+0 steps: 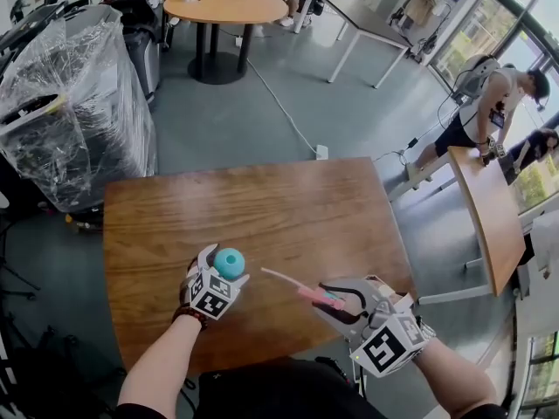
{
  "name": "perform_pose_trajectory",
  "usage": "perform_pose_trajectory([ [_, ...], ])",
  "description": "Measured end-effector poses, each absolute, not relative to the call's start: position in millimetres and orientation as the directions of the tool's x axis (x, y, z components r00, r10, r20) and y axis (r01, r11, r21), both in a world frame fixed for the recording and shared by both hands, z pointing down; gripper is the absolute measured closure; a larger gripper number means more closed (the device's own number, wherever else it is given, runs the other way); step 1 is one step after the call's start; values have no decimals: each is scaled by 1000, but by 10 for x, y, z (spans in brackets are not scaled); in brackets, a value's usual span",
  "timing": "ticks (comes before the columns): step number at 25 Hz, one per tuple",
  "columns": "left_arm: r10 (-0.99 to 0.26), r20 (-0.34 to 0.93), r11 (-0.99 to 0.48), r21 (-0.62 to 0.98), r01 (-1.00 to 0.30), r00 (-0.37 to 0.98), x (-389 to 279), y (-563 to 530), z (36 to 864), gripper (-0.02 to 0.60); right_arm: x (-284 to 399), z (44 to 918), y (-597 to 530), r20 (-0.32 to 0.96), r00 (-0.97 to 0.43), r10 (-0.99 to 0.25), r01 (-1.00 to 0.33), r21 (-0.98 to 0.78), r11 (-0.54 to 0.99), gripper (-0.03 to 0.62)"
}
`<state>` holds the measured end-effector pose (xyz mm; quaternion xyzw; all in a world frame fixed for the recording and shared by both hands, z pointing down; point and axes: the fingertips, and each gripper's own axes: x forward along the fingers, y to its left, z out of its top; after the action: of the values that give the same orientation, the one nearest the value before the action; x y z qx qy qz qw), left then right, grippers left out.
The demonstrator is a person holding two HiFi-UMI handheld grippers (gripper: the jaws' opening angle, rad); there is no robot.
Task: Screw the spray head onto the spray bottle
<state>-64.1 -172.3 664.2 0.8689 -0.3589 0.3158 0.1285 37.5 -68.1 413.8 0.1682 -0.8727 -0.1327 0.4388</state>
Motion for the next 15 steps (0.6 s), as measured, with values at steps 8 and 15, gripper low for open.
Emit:
perform_pose_trajectory([
  [8, -534, 652, -736, -43, -676, 539, -621, -1676, 6587, 132, 410, 4117, -648, 717, -556, -420, -194, 380, 905, 464],
  [15, -504, 736, -799, -200, -566, 452, -652, -1532, 6398, 137, 354, 4054, -599, 705, -579, -410, -180, 380, 907, 464],
])
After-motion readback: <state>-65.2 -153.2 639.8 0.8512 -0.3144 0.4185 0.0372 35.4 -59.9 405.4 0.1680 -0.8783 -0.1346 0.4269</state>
